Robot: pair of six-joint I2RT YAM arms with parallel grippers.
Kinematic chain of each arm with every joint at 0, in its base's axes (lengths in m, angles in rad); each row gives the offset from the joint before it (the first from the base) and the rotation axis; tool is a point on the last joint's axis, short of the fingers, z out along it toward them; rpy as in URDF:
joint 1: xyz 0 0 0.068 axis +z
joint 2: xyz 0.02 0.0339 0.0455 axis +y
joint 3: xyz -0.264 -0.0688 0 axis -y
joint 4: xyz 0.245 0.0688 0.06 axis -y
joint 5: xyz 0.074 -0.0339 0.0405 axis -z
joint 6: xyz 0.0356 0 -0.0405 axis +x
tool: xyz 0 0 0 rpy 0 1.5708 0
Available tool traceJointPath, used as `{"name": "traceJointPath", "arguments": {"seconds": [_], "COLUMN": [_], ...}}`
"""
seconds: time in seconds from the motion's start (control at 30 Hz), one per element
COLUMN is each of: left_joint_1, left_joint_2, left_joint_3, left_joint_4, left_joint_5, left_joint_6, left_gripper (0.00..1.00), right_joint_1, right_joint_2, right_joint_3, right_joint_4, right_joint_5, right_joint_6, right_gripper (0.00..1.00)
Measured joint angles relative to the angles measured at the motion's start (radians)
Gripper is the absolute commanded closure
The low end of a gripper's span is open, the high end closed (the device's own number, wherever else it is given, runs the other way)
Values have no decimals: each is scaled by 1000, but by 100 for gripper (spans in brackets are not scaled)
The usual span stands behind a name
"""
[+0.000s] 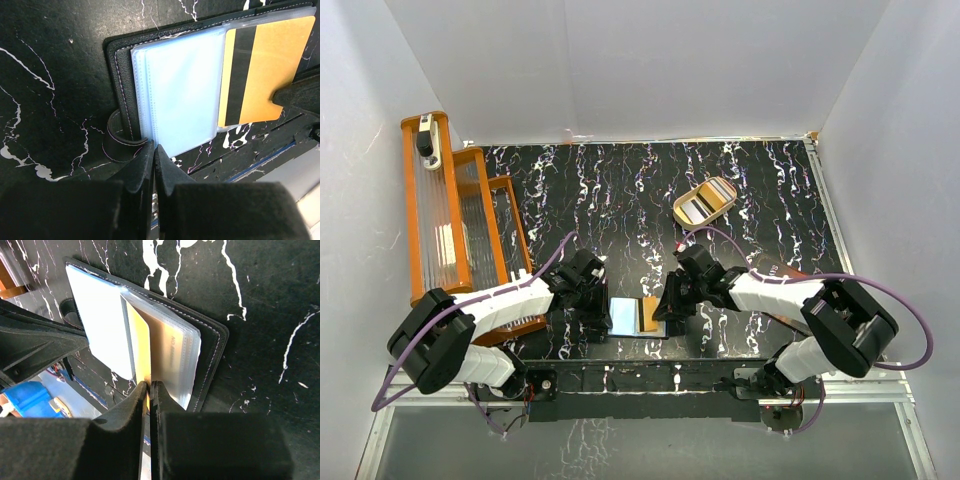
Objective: Put the credit cards into the card holder
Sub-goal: Insert the credit card into the card holder.
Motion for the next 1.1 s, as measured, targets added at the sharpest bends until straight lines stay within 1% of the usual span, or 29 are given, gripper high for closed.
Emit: {"name": "traceJointPath", "arguments": {"seconds": [0.6, 0.77, 0.87, 1.0, 1.1], "left_joint_1": [0, 0, 0, 0, 0], "left_joint_2": [0, -8, -26, -59, -63], "left_joint_3": [-15, -14, -9, 7, 20], "left_joint_4": [22, 9, -23, -82, -107], "left_joint_5": [16, 2, -23, -74, -97], "left_joint_6": [-15, -17, -21, -23, -23], "left_gripper": [100, 86, 81, 80, 84], "right_joint_1": [33, 33, 34, 35, 35], "right_joint_2": [26, 41, 42, 55, 61], "right_joint_3": [1, -1, -2, -2, -2], "right_joint_4": [50, 66, 71, 75, 79], "right_joint_5": [-28, -31, -31, -30, -32], "right_joint_6": [13, 24, 25, 23, 22], "right_gripper": [99, 100, 100, 100, 99]}}
